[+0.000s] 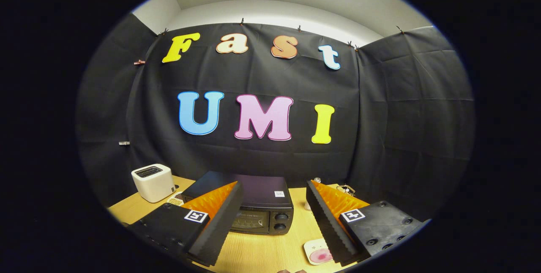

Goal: Open the toaster oven, put the food inside, and close the toaster oven door.

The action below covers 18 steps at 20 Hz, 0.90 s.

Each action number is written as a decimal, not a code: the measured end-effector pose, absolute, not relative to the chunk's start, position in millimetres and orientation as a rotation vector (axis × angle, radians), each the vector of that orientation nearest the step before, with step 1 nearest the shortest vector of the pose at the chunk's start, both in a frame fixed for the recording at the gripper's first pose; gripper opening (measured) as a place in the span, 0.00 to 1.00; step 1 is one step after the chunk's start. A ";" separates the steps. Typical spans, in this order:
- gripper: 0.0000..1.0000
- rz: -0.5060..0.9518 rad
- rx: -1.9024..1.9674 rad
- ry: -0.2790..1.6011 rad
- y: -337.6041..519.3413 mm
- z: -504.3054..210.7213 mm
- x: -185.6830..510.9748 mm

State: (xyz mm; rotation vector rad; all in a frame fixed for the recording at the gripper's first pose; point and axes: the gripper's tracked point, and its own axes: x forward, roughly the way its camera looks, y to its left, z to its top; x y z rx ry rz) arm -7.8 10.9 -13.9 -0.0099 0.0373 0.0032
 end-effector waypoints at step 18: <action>0.98 -0.011 0.041 0.153 44.5 -70.8 38.4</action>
